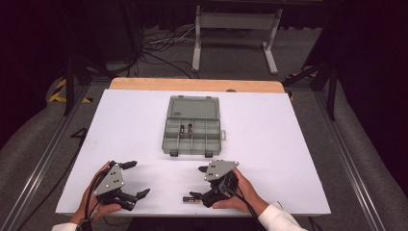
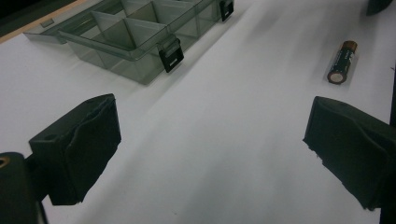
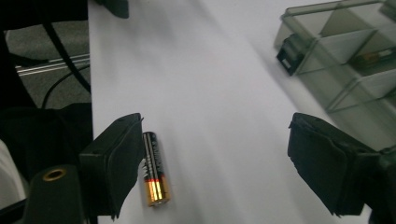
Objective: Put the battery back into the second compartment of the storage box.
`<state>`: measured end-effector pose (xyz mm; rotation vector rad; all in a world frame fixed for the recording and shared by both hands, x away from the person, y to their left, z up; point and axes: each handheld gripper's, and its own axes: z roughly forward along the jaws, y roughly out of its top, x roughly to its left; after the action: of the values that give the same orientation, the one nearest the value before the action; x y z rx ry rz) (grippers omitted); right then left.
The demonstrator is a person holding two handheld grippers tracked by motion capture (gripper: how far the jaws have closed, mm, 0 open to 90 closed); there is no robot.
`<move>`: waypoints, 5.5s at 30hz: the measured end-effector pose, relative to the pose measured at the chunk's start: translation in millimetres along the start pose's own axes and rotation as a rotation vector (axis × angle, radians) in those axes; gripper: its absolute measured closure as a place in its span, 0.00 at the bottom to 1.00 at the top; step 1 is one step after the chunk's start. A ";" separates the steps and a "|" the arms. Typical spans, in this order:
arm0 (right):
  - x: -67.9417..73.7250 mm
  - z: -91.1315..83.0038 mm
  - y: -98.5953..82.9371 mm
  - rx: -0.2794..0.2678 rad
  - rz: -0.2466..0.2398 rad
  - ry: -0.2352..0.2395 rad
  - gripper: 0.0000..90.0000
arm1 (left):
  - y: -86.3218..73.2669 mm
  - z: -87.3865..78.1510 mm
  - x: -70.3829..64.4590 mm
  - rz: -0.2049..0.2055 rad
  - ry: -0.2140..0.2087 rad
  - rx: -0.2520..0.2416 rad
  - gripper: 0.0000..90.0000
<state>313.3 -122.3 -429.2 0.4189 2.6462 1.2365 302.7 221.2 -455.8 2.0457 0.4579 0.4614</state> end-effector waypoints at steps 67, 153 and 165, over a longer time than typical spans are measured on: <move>11.8 27.0 -11.5 0.128 -0.064 0.111 0.87 | -0.5 1.2 0.8 0.002 -0.005 0.008 0.05; -46.6 -6.6 21.6 -0.081 0.054 -0.120 0.87 | -1.1 0.0 2.0 0.003 0.000 0.006 0.05; -67.0 -0.7 43.8 -0.067 0.058 -0.171 0.87 | -1.2 -0.1 2.5 0.000 -0.001 0.005 0.05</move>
<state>383.8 -118.3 -391.4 0.5671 2.4586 1.2431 304.7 223.1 -456.4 2.0507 0.4588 0.4594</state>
